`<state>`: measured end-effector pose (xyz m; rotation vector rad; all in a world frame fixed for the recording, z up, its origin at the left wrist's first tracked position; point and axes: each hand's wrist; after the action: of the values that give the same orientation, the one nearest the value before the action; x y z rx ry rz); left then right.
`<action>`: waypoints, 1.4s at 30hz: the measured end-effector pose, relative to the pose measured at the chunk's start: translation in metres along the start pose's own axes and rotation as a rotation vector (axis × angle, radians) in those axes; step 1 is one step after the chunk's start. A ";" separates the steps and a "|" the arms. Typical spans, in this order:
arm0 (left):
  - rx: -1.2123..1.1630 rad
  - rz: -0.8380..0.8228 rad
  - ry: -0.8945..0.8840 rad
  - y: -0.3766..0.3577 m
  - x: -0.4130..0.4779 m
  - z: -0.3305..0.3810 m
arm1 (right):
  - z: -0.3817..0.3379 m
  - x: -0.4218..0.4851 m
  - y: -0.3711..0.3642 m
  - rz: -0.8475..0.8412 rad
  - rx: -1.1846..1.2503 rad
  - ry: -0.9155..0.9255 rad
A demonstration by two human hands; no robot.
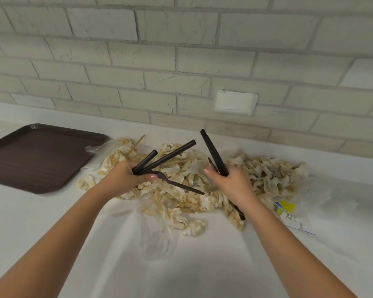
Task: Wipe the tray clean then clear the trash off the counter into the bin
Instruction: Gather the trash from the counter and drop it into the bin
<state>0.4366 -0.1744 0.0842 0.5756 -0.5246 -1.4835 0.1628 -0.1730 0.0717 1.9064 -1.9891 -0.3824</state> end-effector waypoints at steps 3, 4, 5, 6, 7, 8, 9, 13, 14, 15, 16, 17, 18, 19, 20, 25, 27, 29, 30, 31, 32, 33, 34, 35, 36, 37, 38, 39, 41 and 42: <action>-0.188 0.049 0.052 0.001 -0.010 0.006 | 0.008 -0.012 0.004 0.003 0.071 -0.067; -0.248 0.068 0.058 0.002 -0.013 0.008 | 0.010 -0.014 0.006 -0.008 0.095 -0.089; -0.311 0.092 0.056 0.003 -0.015 0.008 | 0.011 -0.016 0.007 -0.022 0.119 -0.102; -0.365 0.117 0.050 0.005 -0.017 0.009 | 0.013 -0.017 0.008 -0.033 0.131 -0.106; -0.424 0.137 0.048 0.006 -0.019 0.009 | 0.013 -0.017 0.010 -0.038 0.127 -0.101; -0.486 0.157 0.046 0.008 -0.021 0.009 | 0.013 -0.016 0.011 -0.034 0.114 -0.092; -0.553 0.173 0.047 0.009 -0.023 0.011 | 0.013 -0.014 0.011 -0.021 0.099 -0.080; -0.827 0.227 0.071 0.017 -0.024 0.009 | 0.001 0.003 0.002 0.042 -0.051 0.004; -0.853 0.230 0.084 0.020 -0.023 0.007 | -0.004 0.010 -0.005 0.034 -0.099 0.020; -0.862 0.226 0.095 0.024 -0.022 0.005 | -0.011 0.019 -0.013 0.018 -0.152 0.033; -0.858 0.222 0.101 0.027 -0.020 0.002 | -0.018 0.030 -0.024 0.002 -0.211 0.051; -0.855 0.226 0.107 0.031 -0.017 -0.002 | -0.025 0.043 -0.035 -0.011 -0.277 0.076; -0.856 0.244 0.119 0.034 -0.012 -0.008 | -0.032 0.056 -0.047 -0.020 -0.348 0.108; -0.863 0.270 0.143 0.038 -0.007 -0.015 | -0.038 0.069 -0.059 -0.029 -0.420 0.142; -0.872 0.292 0.172 0.042 -0.002 -0.022 | -0.042 0.082 -0.071 -0.039 -0.494 0.176; -0.927 0.315 0.264 0.062 0.021 -0.058 | -0.034 0.149 -0.129 -0.209 -0.944 0.218; -0.946 0.309 0.264 0.072 0.028 -0.069 | -0.025 0.166 -0.148 -0.254 -1.051 0.159; -0.965 0.274 0.231 0.082 0.034 -0.075 | -0.017 0.176 -0.160 -0.257 -1.098 0.130; -0.976 0.252 0.219 0.087 0.037 -0.078 | -0.015 0.179 -0.164 -0.253 -1.101 0.130; -0.984 0.233 0.217 0.090 0.040 -0.081 | -0.014 0.180 -0.167 -0.248 -1.094 0.134; -0.986 0.214 0.216 0.091 0.044 -0.083 | -0.013 0.180 -0.168 -0.246 -1.084 0.134; -0.986 0.207 0.212 0.092 0.046 -0.085 | -0.013 0.180 -0.169 -0.254 -1.075 0.130; -0.990 0.199 0.207 0.091 0.049 -0.086 | -0.012 0.181 -0.168 -0.264 -1.071 0.114; -0.997 0.183 0.210 0.089 0.051 -0.087 | -0.012 0.181 -0.167 -0.271 -1.069 0.087; -1.010 0.168 0.216 0.088 0.054 -0.089 | -0.013 0.181 -0.166 -0.275 -1.063 0.058; -1.027 0.154 0.224 0.086 0.055 -0.090 | -0.013 0.181 -0.164 -0.281 -1.060 0.029; -1.041 0.139 0.229 0.084 0.056 -0.090 | -0.014 0.181 -0.163 -0.288 -1.062 0.009; -1.047 0.124 0.231 0.082 0.057 -0.090 | -0.015 0.180 -0.161 -0.294 -1.068 -0.001; -1.054 0.096 0.224 0.076 0.055 -0.088 | -0.019 0.175 -0.158 -0.279 -1.090 0.009; -1.060 0.084 0.224 0.073 0.053 -0.085 | -0.021 0.172 -0.156 -0.261 -1.108 0.014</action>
<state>0.5489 -0.2242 0.0652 -0.1275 0.4231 -1.3682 0.3073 -0.3519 0.0352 1.3631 -1.0606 -1.2145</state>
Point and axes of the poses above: each hand's wrist, its own x-axis towards the middle knuckle, its own y-axis out of the back of the hand, z = x × y, and after that the axes turned 3 degrees about z, right-handed
